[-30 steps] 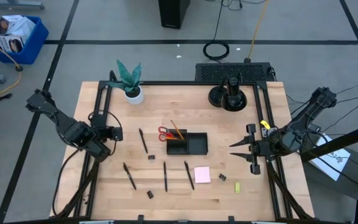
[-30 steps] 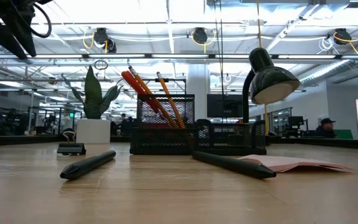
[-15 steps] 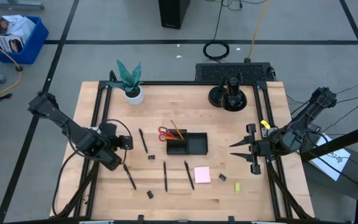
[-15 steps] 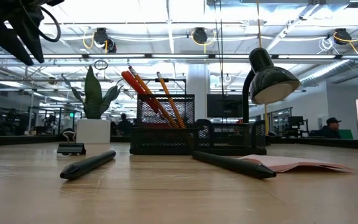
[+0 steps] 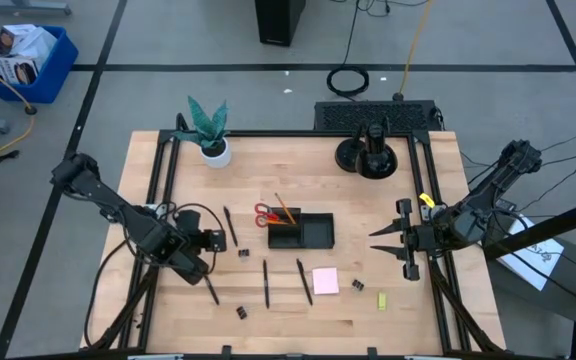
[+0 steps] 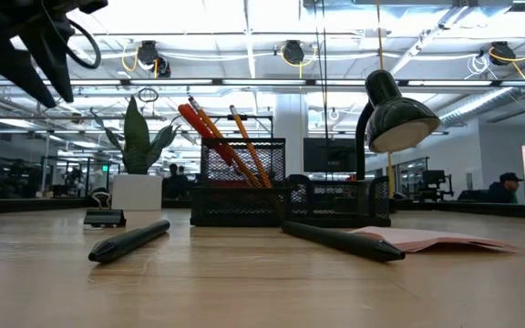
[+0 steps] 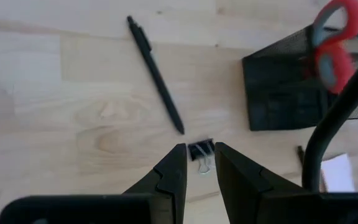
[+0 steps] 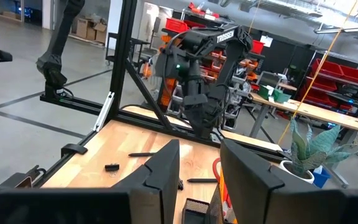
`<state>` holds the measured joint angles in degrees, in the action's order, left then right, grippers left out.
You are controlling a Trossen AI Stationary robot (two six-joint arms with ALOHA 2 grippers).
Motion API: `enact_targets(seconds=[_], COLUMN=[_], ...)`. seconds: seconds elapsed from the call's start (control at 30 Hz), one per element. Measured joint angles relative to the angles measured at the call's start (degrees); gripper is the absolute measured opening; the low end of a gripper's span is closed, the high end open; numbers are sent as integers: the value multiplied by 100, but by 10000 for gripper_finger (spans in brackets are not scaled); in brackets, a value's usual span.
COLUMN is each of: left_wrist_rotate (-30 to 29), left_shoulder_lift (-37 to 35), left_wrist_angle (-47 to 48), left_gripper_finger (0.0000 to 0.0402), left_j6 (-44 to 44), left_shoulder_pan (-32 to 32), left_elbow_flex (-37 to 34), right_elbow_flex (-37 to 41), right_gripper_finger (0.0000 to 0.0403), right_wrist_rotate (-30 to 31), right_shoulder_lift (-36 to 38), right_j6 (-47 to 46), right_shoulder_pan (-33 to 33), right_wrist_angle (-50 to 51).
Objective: Pick and place office supplies into organizer
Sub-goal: Put the top left black pen into the desk organizer
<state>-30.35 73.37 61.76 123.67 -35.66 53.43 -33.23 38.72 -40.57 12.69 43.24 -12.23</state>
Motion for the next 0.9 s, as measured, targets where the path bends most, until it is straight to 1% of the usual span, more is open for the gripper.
enact_targets(seconds=[0.17, 0.37, 0.73, 0.9], left_wrist_rotate=[40, 37, 83, 70], left_shoulder_lift=[283, 458, 506, 506], left_wrist_angle=[-70, -46, -31, 261], left_gripper_finger=[88, 88, 88, 88], left_j6=[129, 359, 260, 518], left_shoulder_pan=[2, 46, 229, 227], left_elbow_flex=[0, 0, 0, 0], right_elbow_flex=[0, 0, 0, 0], right_gripper_finger=[112, 112, 112, 112], right_wrist_rotate=[0, 0, 0, 0], right_shoulder_lift=[-1, -1, -1, -1], right_j6=[20, 20, 20, 20], right_shoulder_pan=[0, 0, -1, 0], right_wrist_angle=[2, 4, 7, 9])
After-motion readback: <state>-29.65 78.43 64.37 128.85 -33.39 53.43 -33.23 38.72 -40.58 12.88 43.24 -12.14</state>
